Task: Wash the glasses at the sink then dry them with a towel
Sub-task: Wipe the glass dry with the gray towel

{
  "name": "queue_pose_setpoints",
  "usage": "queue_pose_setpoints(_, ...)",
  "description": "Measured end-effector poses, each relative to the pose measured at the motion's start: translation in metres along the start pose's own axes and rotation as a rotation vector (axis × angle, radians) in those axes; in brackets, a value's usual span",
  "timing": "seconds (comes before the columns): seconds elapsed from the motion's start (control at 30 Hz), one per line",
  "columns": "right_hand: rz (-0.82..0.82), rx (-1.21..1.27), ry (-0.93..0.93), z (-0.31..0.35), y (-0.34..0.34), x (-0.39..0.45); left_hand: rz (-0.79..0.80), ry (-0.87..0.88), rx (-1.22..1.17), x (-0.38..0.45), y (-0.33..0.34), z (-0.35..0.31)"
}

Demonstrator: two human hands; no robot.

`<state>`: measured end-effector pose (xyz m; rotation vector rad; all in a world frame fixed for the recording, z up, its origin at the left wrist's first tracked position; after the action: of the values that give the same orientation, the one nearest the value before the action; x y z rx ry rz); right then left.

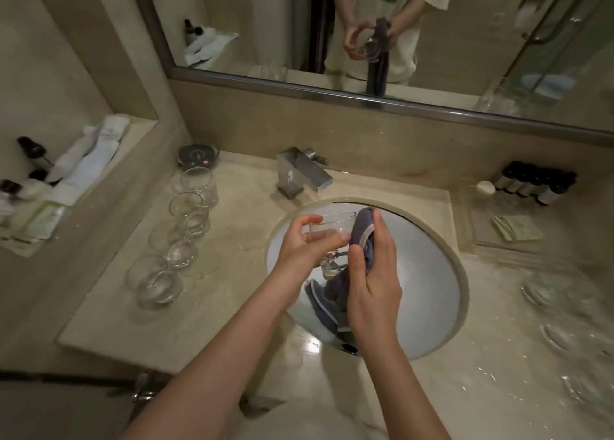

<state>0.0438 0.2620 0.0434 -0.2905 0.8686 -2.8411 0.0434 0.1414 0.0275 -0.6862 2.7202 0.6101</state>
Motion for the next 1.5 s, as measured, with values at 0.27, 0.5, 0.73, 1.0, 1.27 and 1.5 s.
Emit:
queue_pose_setpoints(0.27, 0.107, 0.061, 0.033, 0.01, 0.011, 0.008, 0.027, 0.024, 0.022, 0.004, -0.009, -0.009)
queue_pose_setpoints(0.5, 0.105, 0.156, 0.108, 0.007, 0.014, 0.013, 0.043, -0.003, -0.011, 0.008, -0.013, -0.01)
queue_pose_setpoints(0.73, 0.166, 0.316, 0.221, 0.006, 0.023, 0.018, 0.06, -0.071, -0.201, 0.007, -0.017, -0.014)
queue_pose_setpoints(1.0, 0.198, 0.292, 0.199, 0.017, 0.037, 0.01, -0.074, -0.059, -0.119, 0.003, -0.029, -0.015)
queue_pose_setpoints(1.27, 0.197, 0.245, 0.108, 0.025, 0.06, 0.003, -0.247, 0.031, 0.094, -0.001, -0.047, -0.016)
queue_pose_setpoints(1.5, 0.215, 0.37, 0.14, 0.037, 0.065, 0.006, -0.172, 0.055, -0.064, -0.003, -0.058, -0.033)
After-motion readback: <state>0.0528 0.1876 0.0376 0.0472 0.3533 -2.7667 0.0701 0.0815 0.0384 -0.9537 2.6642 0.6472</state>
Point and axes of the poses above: each hand's wrist, its own x-axis towards the middle knuckle, its own y-axis out of the palm, z = x × y, the point moved 2 cm from there along x, towards the middle knuckle, and after that the axes turned 12 degrees about -x, right-handed, at the moved point
